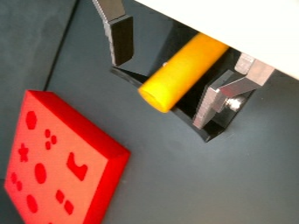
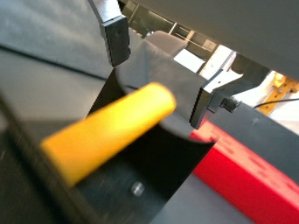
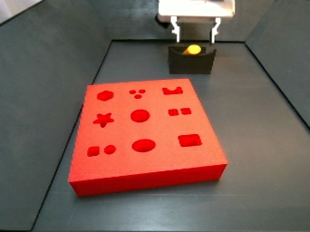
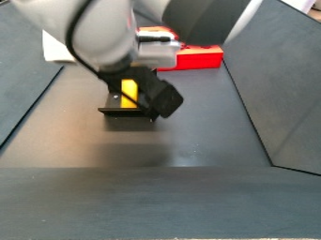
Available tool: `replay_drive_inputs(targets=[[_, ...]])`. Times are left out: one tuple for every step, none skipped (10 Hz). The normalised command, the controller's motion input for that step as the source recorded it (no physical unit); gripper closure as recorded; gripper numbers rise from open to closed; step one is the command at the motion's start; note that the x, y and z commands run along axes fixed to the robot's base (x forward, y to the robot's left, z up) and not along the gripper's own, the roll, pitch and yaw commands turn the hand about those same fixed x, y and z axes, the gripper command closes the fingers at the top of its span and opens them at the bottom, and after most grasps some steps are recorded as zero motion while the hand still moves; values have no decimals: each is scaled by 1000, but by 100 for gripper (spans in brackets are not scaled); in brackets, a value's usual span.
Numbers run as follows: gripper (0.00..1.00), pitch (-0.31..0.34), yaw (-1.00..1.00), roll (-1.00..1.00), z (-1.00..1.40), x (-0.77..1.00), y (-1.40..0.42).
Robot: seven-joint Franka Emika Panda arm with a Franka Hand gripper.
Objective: Pick up the oval object. Move up. Place the oval object on the fixture. Regrasp the oval object. Move to above the board. Insert the oval object.
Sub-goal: Regrasp the oval object.
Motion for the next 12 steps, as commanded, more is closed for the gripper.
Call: replay_drive_inputs(targets=[[0, -6, 27, 53, 1000, -35, 2], [0, 22, 33, 54, 1000, -36, 5], [0, 44, 34, 53, 851, -34, 5], [0, 59, 30, 51, 732, -34, 5], [0, 90, 13, 46, 436, -27, 10], [0, 97, 6, 46, 316, -26, 11], [0, 78, 35, 1000, 747, -119, -809], [0, 72, 33, 1000, 625, -105, -741], [0, 62, 32, 1000, 471, -115, -606], [0, 57, 31, 1000, 344, -115, -499], [0, 52, 30, 1000, 103, -76, -281], [0, 53, 29, 1000, 52, -40, -116]])
